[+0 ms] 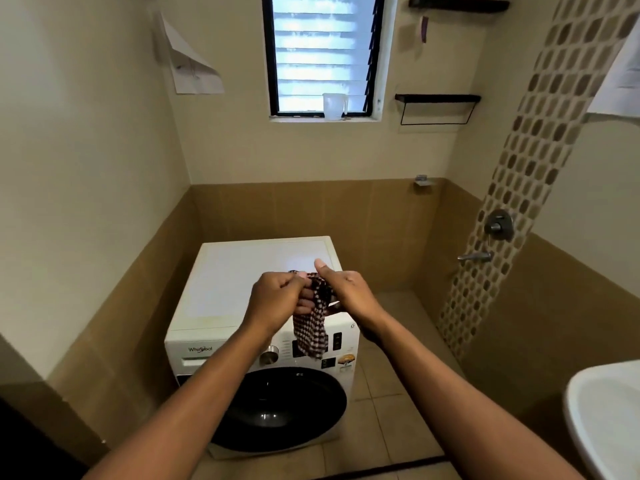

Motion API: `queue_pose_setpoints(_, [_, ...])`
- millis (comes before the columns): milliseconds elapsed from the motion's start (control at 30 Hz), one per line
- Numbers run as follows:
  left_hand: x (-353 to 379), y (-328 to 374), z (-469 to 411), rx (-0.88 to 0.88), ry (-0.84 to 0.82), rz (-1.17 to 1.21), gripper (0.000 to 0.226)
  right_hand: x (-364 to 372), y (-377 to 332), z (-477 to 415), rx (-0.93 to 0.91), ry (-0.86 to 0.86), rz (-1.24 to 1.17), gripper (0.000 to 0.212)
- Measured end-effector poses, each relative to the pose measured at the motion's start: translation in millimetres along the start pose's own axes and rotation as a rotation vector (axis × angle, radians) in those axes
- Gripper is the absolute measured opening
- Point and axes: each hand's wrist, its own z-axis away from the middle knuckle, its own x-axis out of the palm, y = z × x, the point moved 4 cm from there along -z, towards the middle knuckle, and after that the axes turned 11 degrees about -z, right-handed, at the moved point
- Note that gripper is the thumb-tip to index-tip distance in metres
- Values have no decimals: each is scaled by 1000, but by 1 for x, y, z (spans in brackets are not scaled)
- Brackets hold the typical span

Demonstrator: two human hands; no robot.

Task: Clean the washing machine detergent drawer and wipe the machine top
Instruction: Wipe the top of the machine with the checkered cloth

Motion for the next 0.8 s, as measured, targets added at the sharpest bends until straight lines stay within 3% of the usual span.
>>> queue_pose_setpoints(67, [-9, -7, -4, -38, -7, 158, 27, -7, 4, 0, -12, -57, -24, 30])
queue_pose_setpoints(200, [-31, -30, -15, -39, 150, 226, 18, -23, 4, -2, 3, -82, -37, 18])
queue_pose_setpoints(267, [-22, -35, -14, -52, 11, 251, 30, -30, -6, -3, 17, -99, -124, 24])
queue_pose_setpoints(333, [2, -33, -6, -121, -248, 383, 48, -37, -11, -6, 39, -139, -285, 34])
queue_pose_setpoints(433, [33, -26, 1, -213, -390, 541, 43, -52, 5, -12, 118, -71, -530, 38])
queue_pose_setpoints(567, [66, -41, -14, -370, -216, 303, 28, -77, 53, -1, 310, 120, -506, 34])
queue_pose_setpoints(700, [92, -43, -20, -360, -304, 187, 26, -111, 74, 9, 319, 150, -437, 32])
queue_pose_setpoints(800, [114, -33, -28, -299, -452, 146, 43, -147, 84, 18, 338, 90, -435, 32])
